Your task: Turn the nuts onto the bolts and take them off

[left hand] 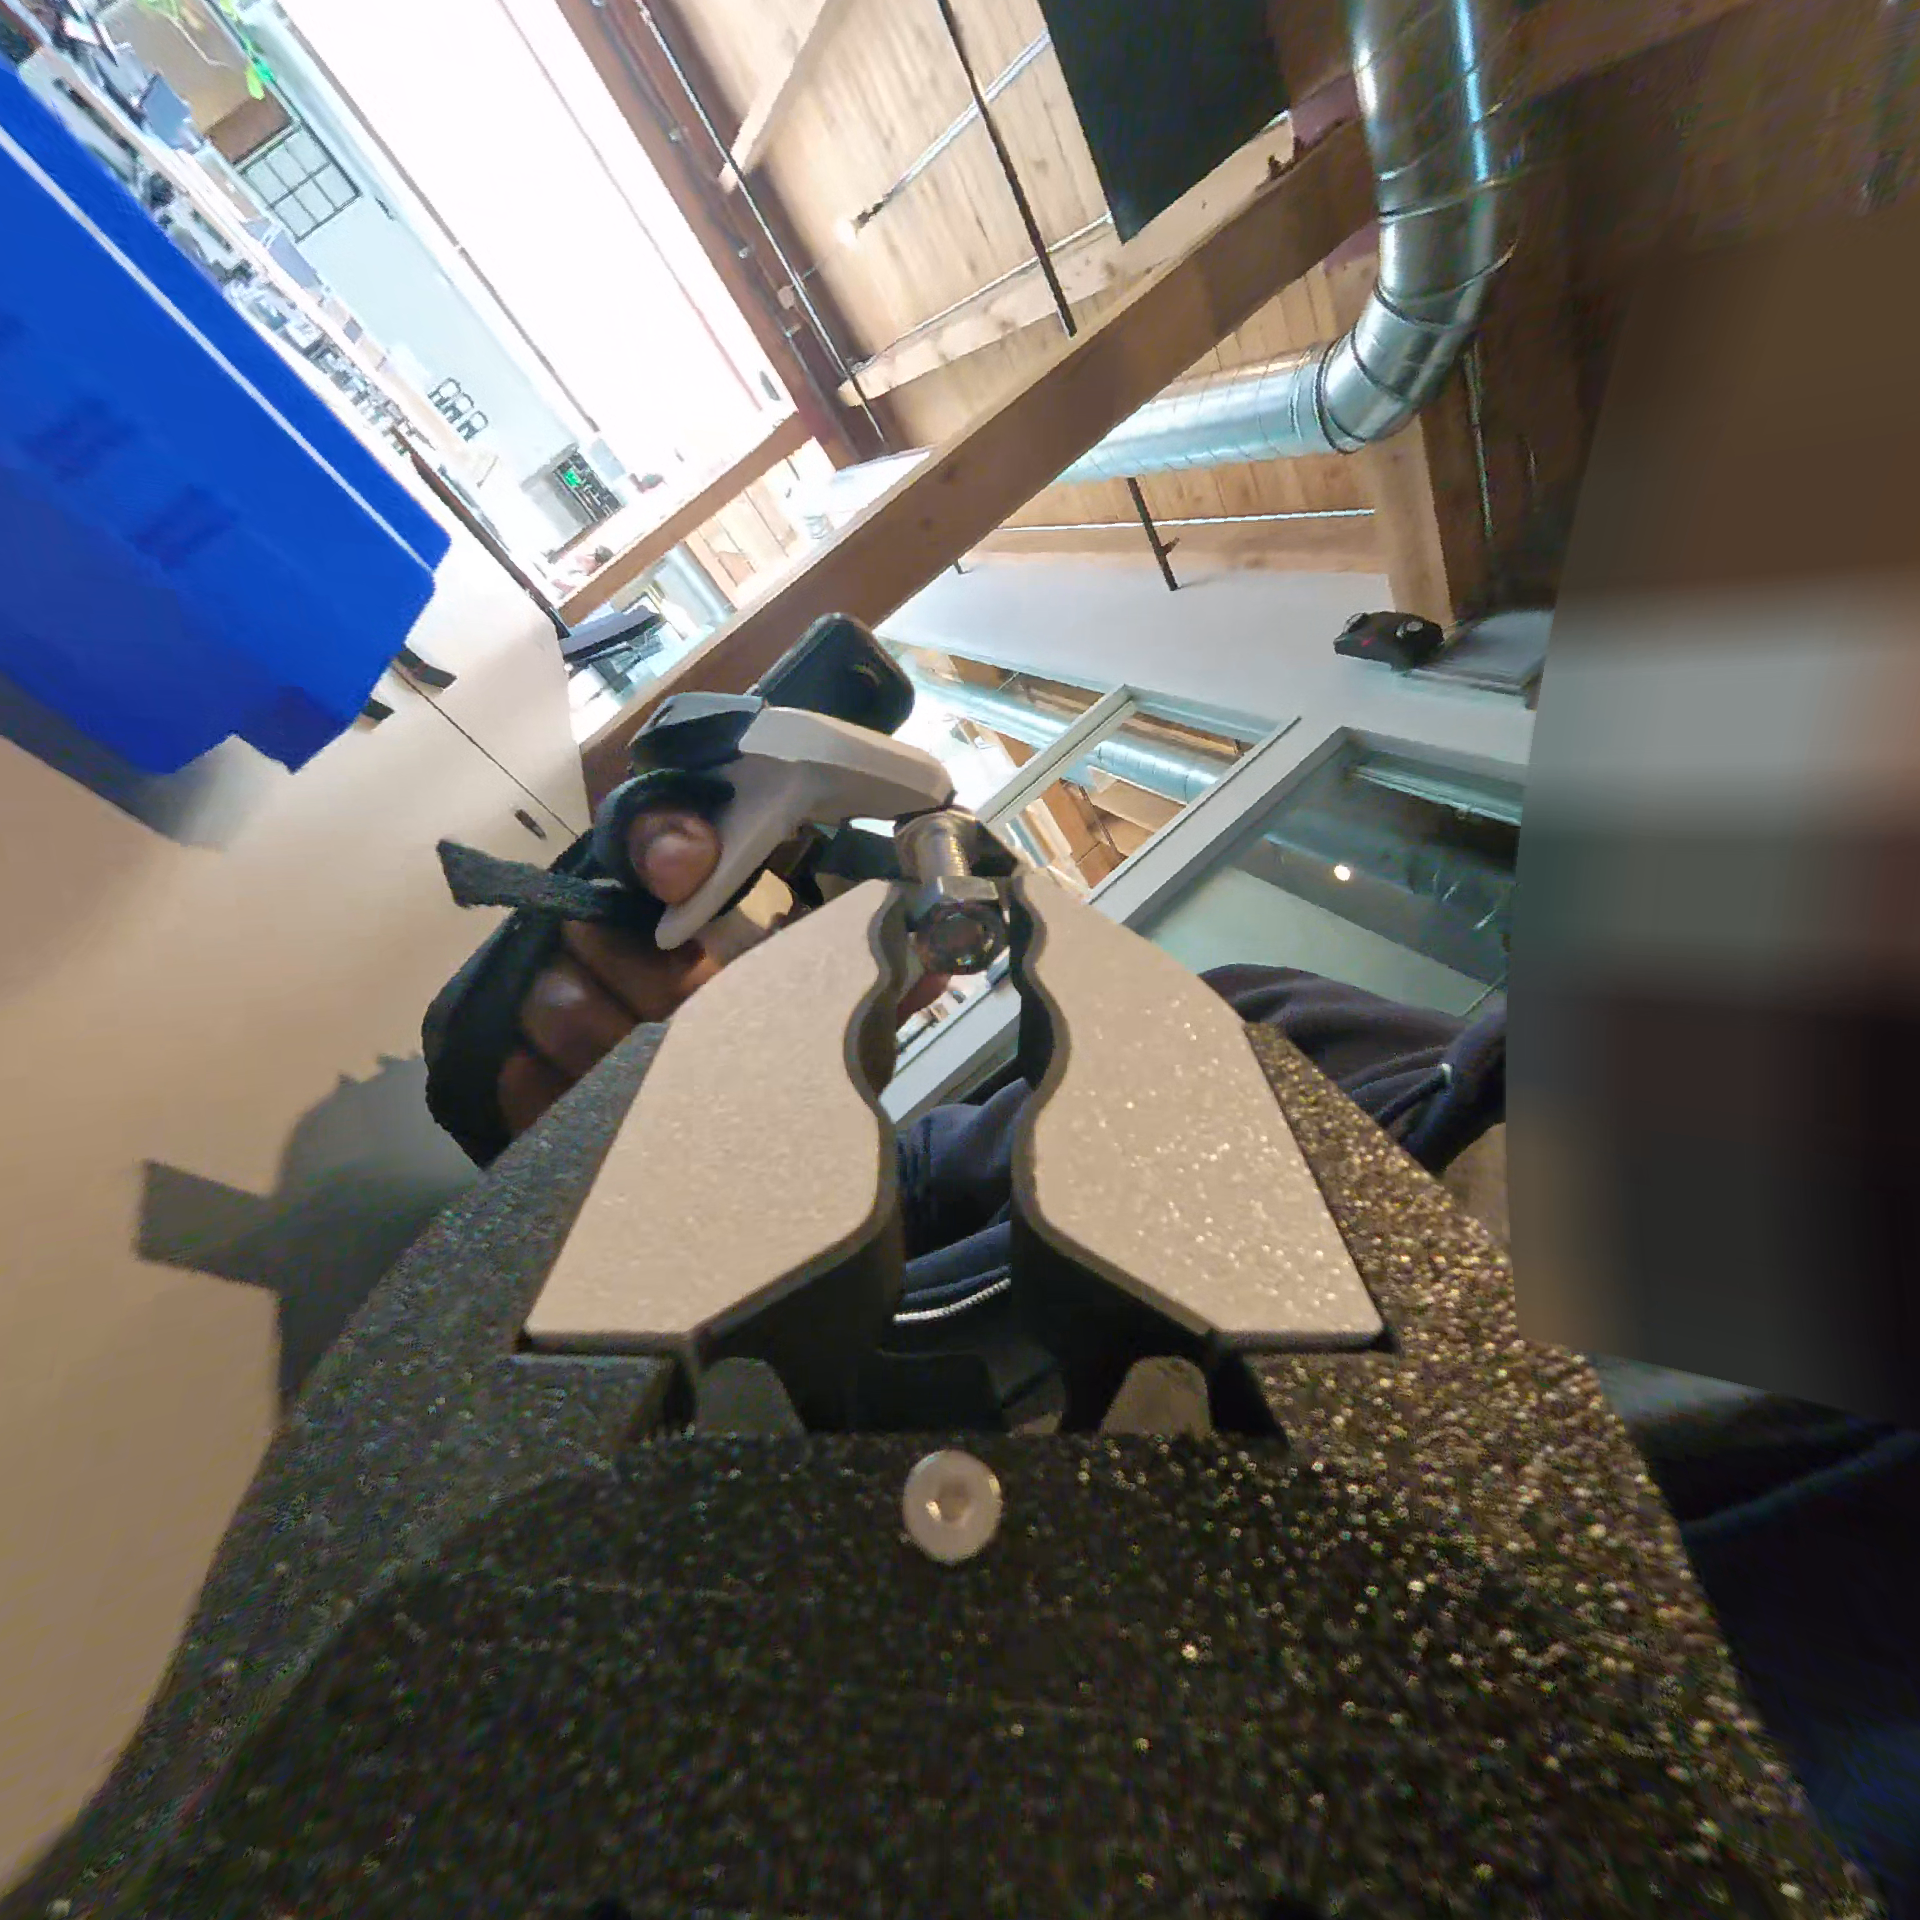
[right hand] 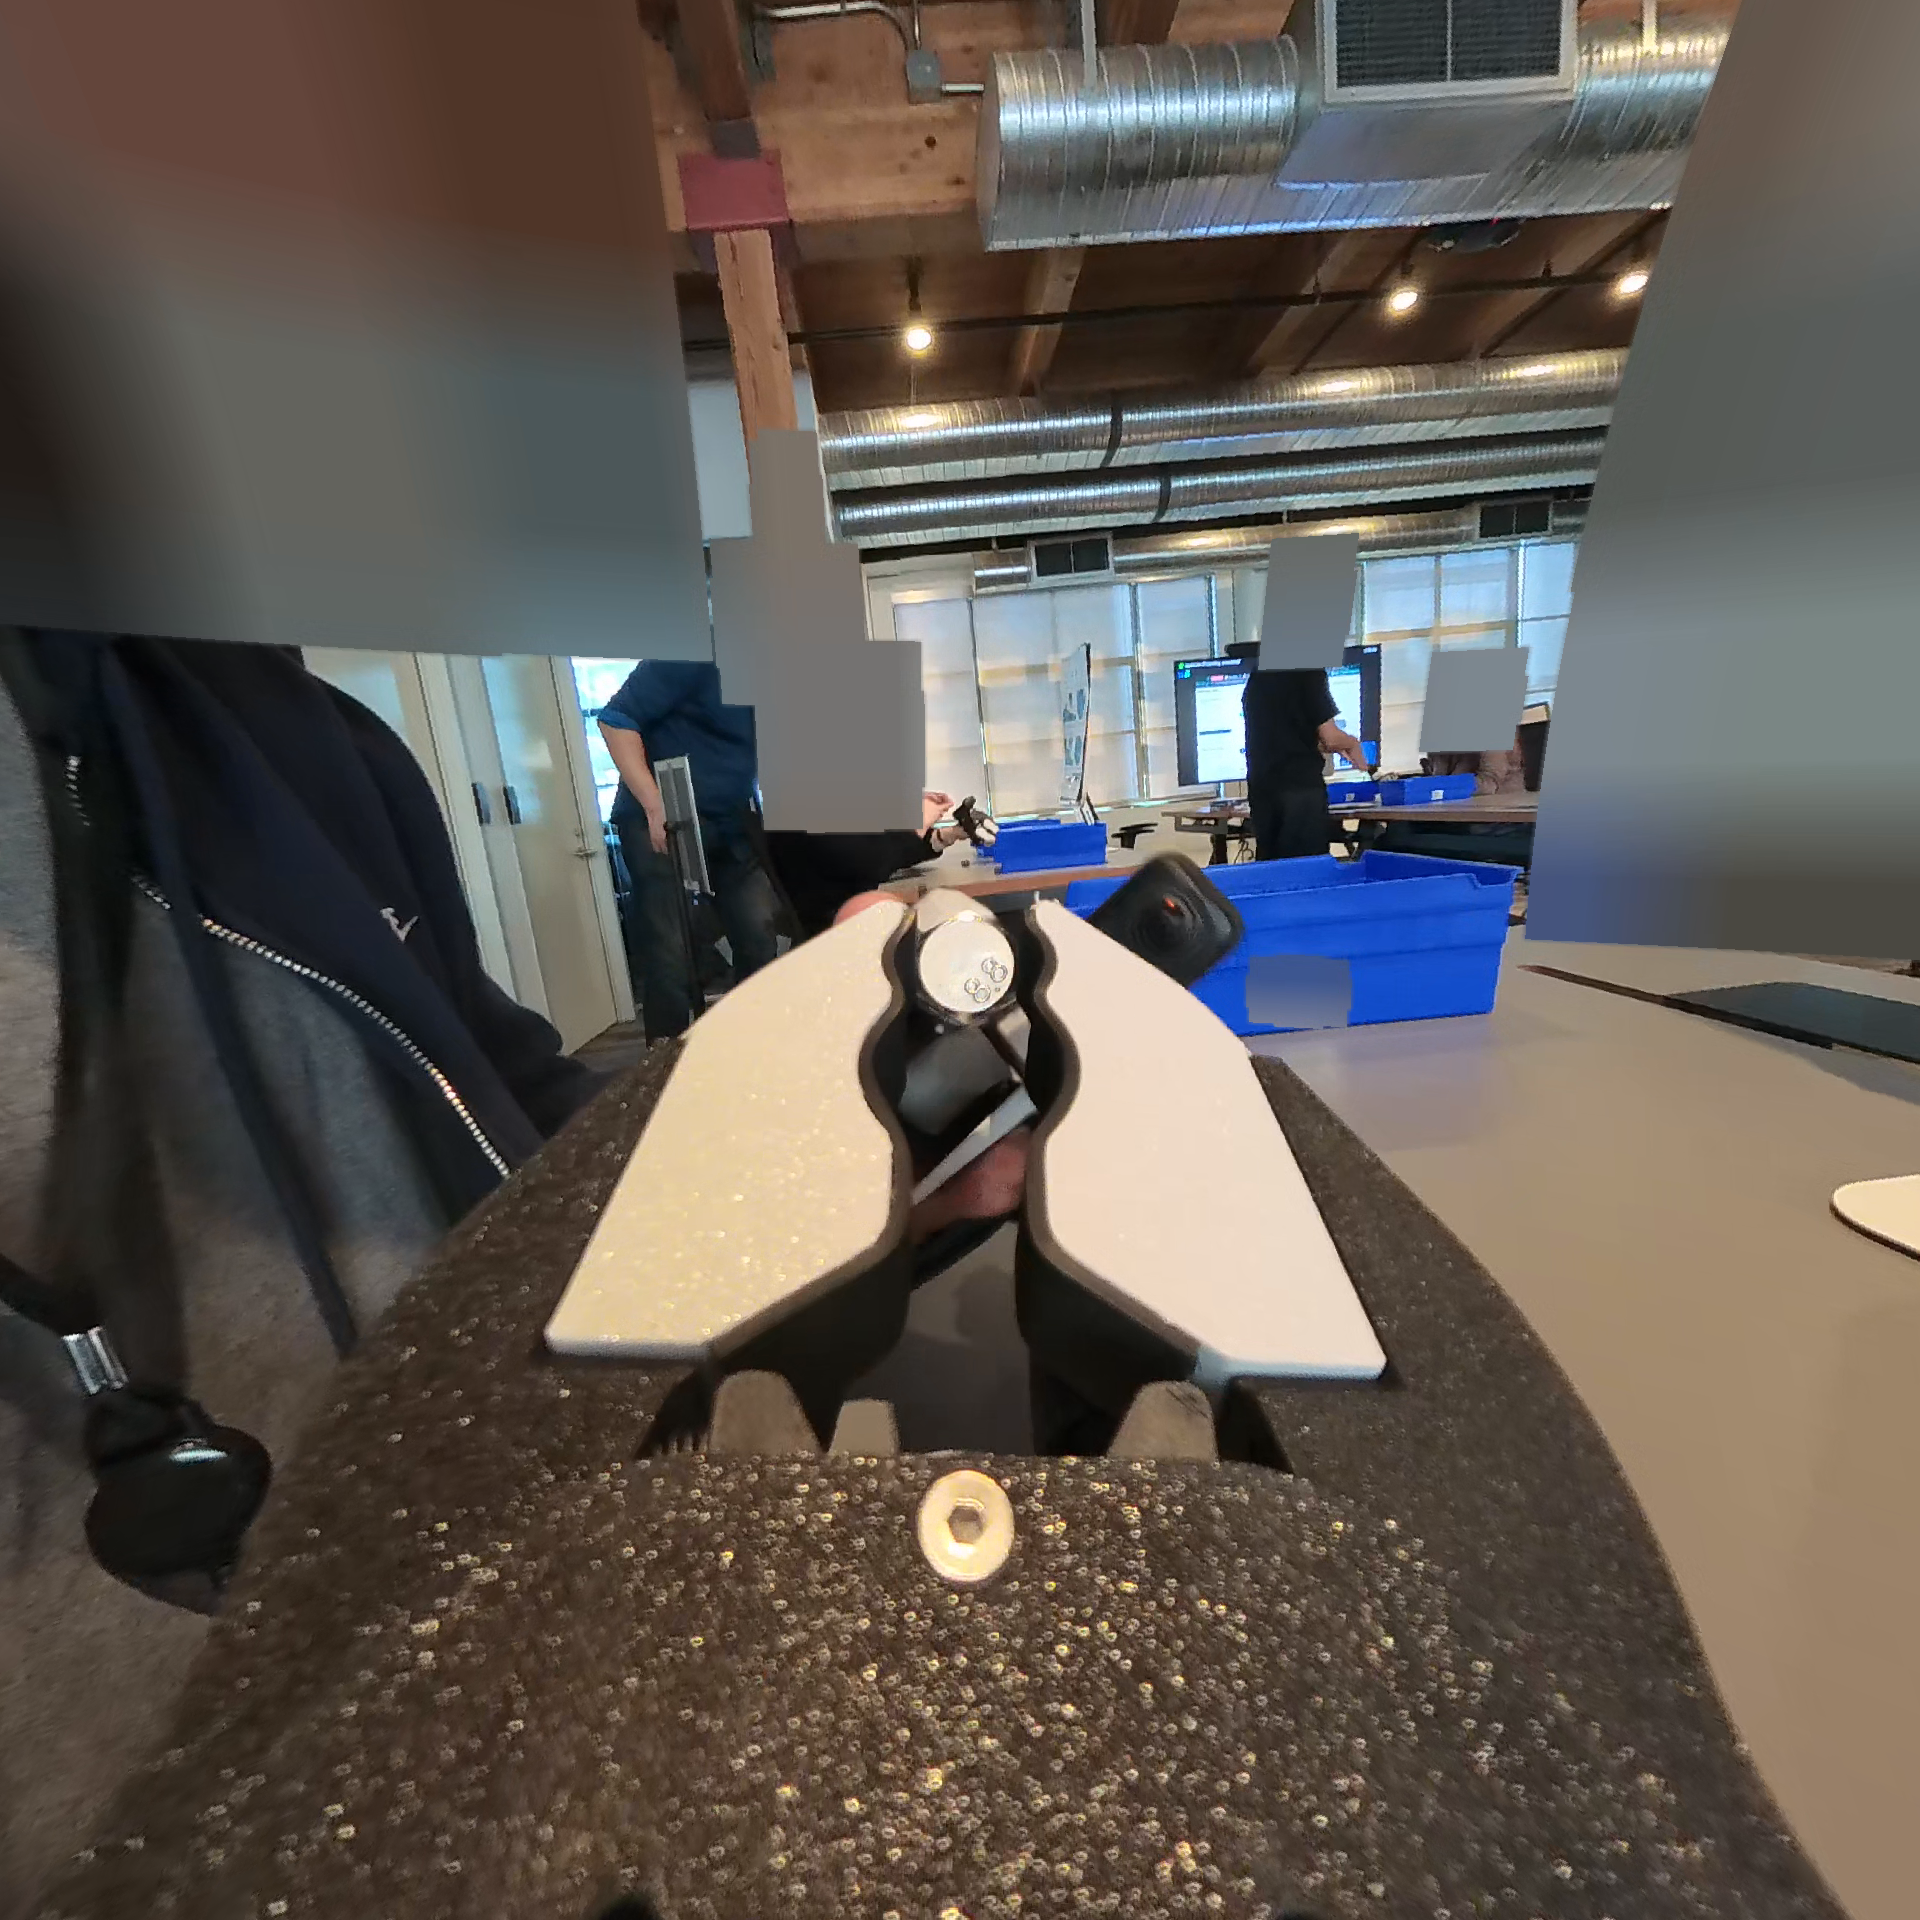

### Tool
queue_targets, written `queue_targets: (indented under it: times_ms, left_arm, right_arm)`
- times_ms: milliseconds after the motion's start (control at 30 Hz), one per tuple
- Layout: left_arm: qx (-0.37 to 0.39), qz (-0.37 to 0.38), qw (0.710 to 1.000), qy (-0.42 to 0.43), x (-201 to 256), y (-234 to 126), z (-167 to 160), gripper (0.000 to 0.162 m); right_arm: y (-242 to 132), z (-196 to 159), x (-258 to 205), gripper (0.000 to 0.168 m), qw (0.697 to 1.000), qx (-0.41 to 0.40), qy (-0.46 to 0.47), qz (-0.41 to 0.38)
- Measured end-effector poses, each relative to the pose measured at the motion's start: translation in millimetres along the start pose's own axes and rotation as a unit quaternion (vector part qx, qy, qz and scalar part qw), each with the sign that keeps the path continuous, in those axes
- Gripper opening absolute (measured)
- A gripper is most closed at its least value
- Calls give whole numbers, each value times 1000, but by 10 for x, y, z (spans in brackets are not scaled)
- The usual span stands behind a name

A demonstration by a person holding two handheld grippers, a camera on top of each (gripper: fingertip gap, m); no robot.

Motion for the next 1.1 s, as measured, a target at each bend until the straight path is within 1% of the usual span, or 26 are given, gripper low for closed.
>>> queue_targets:
  times_ms: [33,67,133,200,267,400,467,567,600,633,667,833,1000,1100]
  left_arm:
    - [-1,2,1000,20,14,2,11,21]
    - [-2,1,999,47,38,4,27,27]
    - [1,2,993,116,99,-3,60,35]
    - [8,38,976,213,110,-33,94,40]
    - [13,80,950,302,101,-55,100,41]
    - [-13,154,877,454,50,-55,47,39]
    - [-25,185,831,525,78,-32,21,36]
    - [-34,220,745,629,136,-8,-28,30]
    - [-36,220,726,651,161,4,-57,31]
    - [-32,218,715,664,193,16,-80,31]
    - [-28,213,710,670,218,21,-99,31]
    - [-10,191,715,673,335,-3,-167,29]
    - [-38,215,701,679,316,-51,-223,22]
    - [-40,215,698,681,313,-61,-244,22]
  right_arm:
    - [-5,5,6,17,1000,1,1,-1]
    - [-9,9,15,17,1000,3,4,-2]
    - [-20,21,26,17,1000,10,9,-3]
    - [-26,31,37,17,1000,17,16,-2]
    - [-24,34,45,17,1000,21,20,-2]
    - [-26,41,66,17,999,34,35,0]
    - [-29,45,77,17,998,42,47,5]
    - [5,16,70,17,997,42,58,14]
    - [26,4,56,17,997,39,57,17]
    - [50,-12,36,17,998,35,56,21]
    - [69,-27,14,17,998,32,55,23]
    - [143,-74,-111,17,998,20,49,33]
    - [146,-81,-148,17,998,18,49,38]
    - [140,-74,-134,17,997,20,55,44]
Point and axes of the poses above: each gripper's, where its closed fingertips meet, y out along the fingers, z out of its top, x = y × z across the jaws, the point moved 4 cm from there along -y, back along the fingers, and after that the axes turned 3 degrees about -x, right-handed, at the moved point
